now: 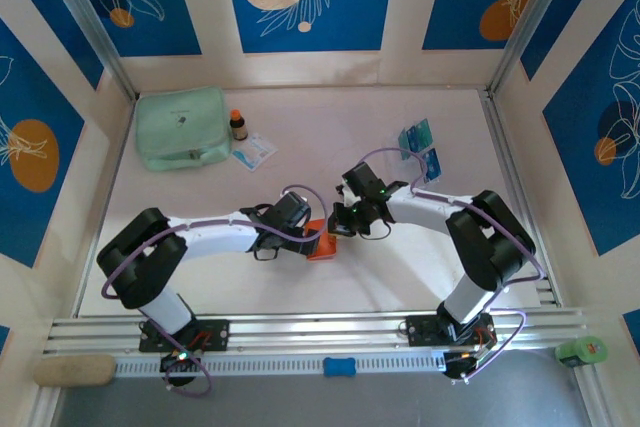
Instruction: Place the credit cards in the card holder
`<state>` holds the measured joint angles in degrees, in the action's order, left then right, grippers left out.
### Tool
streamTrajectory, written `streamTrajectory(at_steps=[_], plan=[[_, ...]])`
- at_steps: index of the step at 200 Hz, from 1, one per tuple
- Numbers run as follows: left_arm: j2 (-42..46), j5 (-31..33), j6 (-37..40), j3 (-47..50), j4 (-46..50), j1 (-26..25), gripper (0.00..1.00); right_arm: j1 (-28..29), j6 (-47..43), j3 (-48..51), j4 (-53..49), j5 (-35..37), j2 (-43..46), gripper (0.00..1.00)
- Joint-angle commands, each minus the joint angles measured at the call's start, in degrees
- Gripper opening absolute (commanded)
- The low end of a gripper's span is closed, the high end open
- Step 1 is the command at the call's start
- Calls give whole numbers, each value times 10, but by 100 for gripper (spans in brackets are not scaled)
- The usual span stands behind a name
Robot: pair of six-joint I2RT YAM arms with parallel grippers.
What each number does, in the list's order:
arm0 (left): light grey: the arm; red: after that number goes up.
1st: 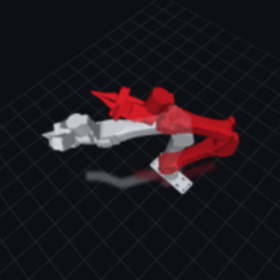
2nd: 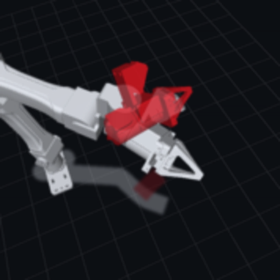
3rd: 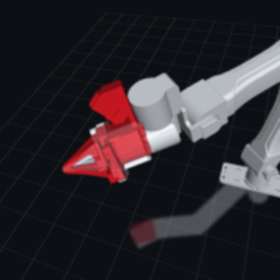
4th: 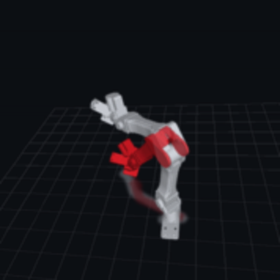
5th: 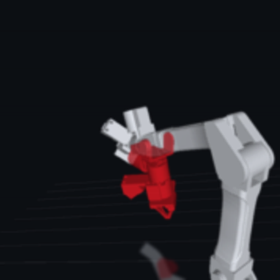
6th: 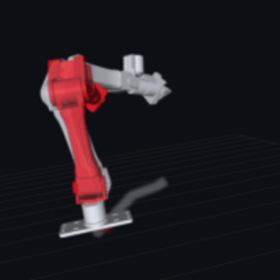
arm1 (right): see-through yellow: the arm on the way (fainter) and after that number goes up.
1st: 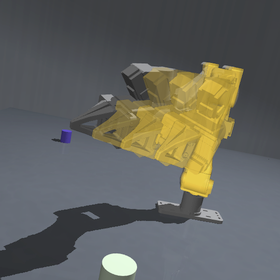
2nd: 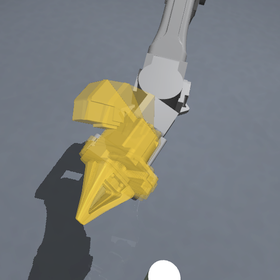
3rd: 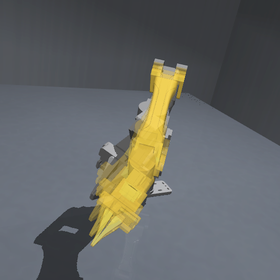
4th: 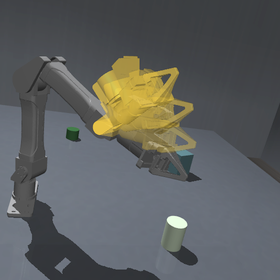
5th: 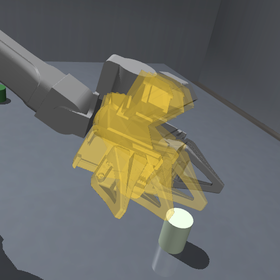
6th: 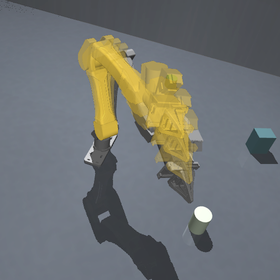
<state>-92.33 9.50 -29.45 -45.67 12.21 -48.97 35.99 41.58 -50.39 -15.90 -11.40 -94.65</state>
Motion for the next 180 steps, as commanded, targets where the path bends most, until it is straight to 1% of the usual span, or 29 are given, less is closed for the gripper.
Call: streamTrajectory(at_steps=[1, 45, 84, 136, 180], plan=[[-33, -11, 9, 23, -6, 2, 100, 3, 3, -10, 5, -8, -18, 0], [-33, -11, 9, 21, -7, 2, 100, 8, 4, -8, 12, -10, -36, 0], [-32, -11, 9, 19, -6, 1, 100, 10, 8, 11, 18, -6, -36, 0], [-29, -11, 9, 18, -4, 2, 100, 0, 20, 60, 34, 12, -28, 0], [-27, -12, 7, 21, -5, 2, 100, -18, 42, 119, 72, 14, -22, 0]])
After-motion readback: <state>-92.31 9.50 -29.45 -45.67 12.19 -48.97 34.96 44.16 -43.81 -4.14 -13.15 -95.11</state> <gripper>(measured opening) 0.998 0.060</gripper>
